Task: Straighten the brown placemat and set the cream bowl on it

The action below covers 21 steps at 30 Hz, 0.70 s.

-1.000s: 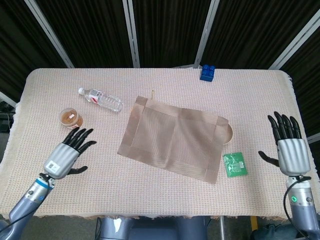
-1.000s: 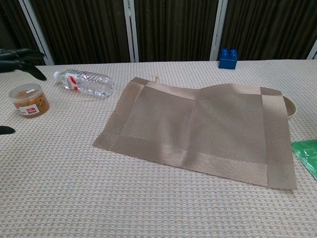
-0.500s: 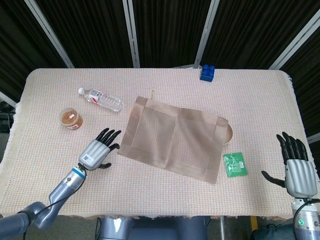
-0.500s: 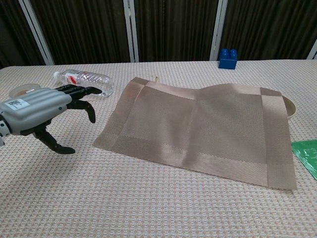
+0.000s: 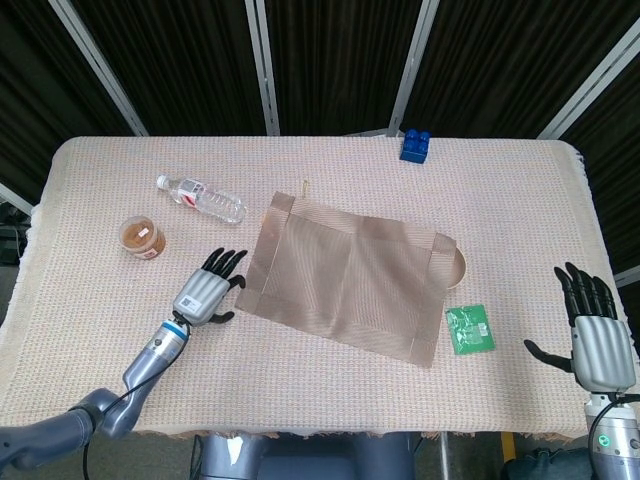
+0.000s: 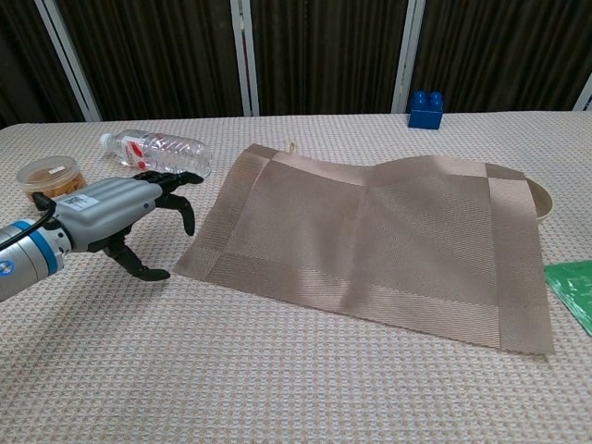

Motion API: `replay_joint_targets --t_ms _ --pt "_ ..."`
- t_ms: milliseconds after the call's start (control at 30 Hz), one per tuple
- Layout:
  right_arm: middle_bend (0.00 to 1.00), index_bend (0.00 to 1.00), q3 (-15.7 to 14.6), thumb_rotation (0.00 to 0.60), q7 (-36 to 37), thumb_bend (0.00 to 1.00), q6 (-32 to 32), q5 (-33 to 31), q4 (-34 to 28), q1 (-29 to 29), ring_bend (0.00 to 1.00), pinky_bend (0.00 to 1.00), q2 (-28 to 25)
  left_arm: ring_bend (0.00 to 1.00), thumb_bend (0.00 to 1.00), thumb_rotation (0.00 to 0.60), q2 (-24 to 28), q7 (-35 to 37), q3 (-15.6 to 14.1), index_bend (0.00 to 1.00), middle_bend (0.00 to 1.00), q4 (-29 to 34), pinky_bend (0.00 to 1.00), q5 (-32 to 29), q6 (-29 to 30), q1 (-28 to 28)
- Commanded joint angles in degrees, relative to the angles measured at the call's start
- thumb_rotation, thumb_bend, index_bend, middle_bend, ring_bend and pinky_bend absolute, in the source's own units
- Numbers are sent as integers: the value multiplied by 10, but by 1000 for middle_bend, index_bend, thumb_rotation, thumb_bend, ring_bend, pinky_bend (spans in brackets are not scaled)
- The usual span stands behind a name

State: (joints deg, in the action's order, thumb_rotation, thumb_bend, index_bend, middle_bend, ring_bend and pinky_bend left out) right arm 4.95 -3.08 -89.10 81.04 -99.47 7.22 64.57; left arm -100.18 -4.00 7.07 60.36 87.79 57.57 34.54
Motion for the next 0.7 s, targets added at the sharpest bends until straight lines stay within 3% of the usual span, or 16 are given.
replay_joint_targets --t_ms 33,433,700 --pt "0 0 1 600 0 0 1 -1 0 -1 0 0 0 0 210 600 -12 5 2 399 0 -18 0 -7 -7 8" --pt "0 0 15 600 11 0 1 -5 5 -5 0 0 3 0 227 600 -41 19 -6 413 0 -60 0 -16 -12 23" --pt "0 0 20 600 18 0 0 -3 6 -9 0 0 0 0 287 600 -49 23 -13 487 0 -69 0 -21 -11 26"
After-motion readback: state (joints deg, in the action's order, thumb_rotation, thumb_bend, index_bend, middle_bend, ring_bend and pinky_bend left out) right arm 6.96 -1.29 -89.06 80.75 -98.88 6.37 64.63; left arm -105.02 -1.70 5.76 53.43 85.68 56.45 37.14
